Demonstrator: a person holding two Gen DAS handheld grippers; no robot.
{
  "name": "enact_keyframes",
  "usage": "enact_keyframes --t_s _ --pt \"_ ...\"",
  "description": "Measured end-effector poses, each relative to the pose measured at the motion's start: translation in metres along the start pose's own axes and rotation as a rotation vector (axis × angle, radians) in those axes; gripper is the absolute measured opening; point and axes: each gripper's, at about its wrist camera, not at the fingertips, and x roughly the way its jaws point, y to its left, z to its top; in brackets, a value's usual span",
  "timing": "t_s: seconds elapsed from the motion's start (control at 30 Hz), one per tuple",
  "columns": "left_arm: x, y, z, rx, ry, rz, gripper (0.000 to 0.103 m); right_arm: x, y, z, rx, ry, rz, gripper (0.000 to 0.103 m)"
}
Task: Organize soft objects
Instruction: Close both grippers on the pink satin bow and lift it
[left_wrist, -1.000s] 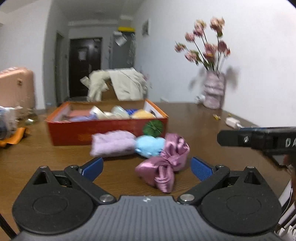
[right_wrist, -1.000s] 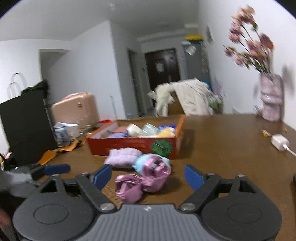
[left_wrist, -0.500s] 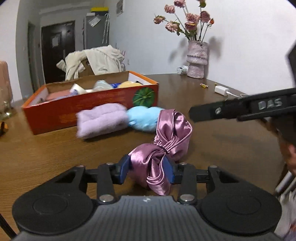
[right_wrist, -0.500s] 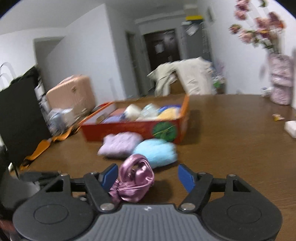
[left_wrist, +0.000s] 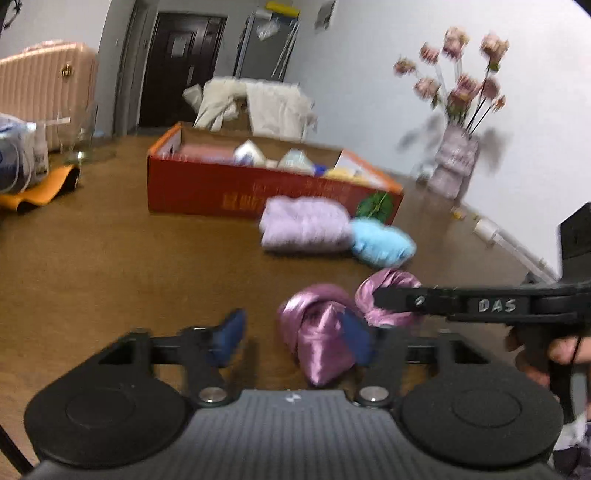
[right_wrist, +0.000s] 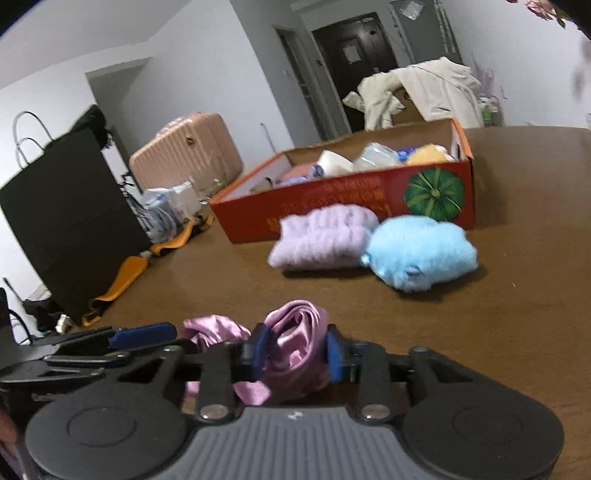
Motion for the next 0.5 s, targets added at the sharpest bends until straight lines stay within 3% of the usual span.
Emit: enact_keyframes --t_s 0.1,0.3,0.5 --pt "0.0 -0.001 -0.004 -0.024 0.009 -0.038 0.031 -0.008 -0.003 -0.006 0.043 -0.011 -0.003 0.025" --pt "0.0 -0.002 -0.013 -0.076 0.042 -0.047 0.03 -0.019 0.001 -0.021 0.072 -0.028 -0.026 0.021" --pt "-0.011 -0.005 -0.013 -0.103 0.039 -0.05 0.018 -0.031 0.017 -0.024 0.024 -0.031 -0.045 0.017"
